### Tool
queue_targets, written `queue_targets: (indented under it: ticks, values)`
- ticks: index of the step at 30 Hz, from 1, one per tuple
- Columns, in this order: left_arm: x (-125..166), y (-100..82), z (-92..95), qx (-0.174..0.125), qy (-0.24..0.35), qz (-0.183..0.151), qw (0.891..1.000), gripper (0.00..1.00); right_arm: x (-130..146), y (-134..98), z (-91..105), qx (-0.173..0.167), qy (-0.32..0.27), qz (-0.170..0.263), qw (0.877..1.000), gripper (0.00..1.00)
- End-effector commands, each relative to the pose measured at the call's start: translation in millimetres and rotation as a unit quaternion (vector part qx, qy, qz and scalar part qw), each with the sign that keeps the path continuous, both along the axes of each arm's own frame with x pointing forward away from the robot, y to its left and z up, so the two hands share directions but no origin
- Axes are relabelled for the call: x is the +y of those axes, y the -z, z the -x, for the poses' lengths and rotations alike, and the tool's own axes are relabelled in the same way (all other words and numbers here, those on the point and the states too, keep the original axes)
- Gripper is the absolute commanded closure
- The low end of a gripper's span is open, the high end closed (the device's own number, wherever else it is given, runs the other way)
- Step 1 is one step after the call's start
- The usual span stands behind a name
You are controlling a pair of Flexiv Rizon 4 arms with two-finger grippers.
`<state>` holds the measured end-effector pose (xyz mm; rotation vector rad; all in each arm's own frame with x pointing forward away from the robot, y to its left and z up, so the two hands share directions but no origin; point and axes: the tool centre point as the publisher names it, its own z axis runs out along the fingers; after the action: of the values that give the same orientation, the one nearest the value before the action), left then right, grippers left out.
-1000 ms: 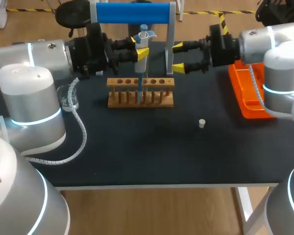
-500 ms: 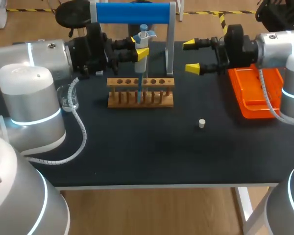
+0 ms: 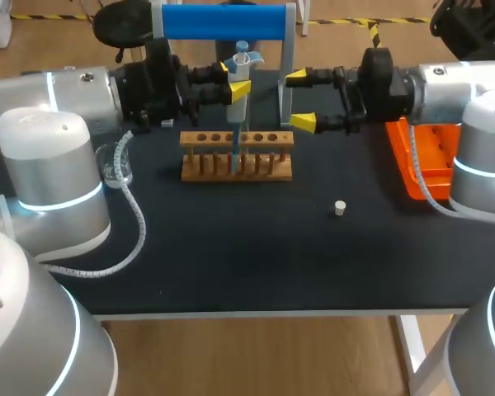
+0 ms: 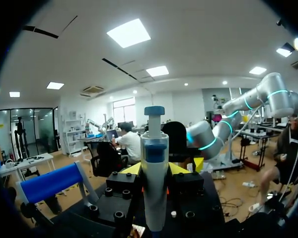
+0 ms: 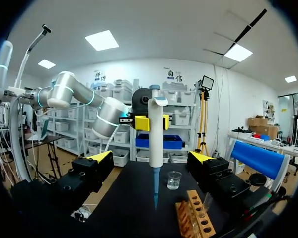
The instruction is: Invert the test tube, pick up the pipette, mount the tip to pipette, aspirate from beaker and dispense into the tube, eject the tip, return the pipette, and cap with the stopper.
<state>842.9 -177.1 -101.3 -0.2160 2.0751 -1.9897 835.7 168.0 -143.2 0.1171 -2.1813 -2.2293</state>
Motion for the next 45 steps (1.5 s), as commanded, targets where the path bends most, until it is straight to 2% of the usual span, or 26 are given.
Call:
queue_targets:
  ticks: [1, 7, 14, 45]
  values:
    - [0.4, 0.4, 0.5, -0.001, 0.000, 0.002, 1.000, 1.00, 19.5, -0.6, -5.8, 0.000, -0.004, -0.003, 1.000, 0.00]
    - [0.4, 0.4, 0.5, -0.001, 0.000, 0.002, 1.000, 1.00, 39.4, -1.7, -8.7, 0.004, -0.009, -0.009, 1.000, 0.02]
    - [0.4, 0.4, 0.5, -0.001, 0.000, 0.002, 1.000, 1.00, 54.4, 3.3, -7.5, 0.008, -0.015, -0.002, 1.000, 0.11]
    - [0.4, 0.4, 0.5, -0.001, 0.000, 0.002, 1.000, 1.00, 85.8, 2.4, -6.4, 0.010, -0.025, 0.004, 1.000, 0.35]
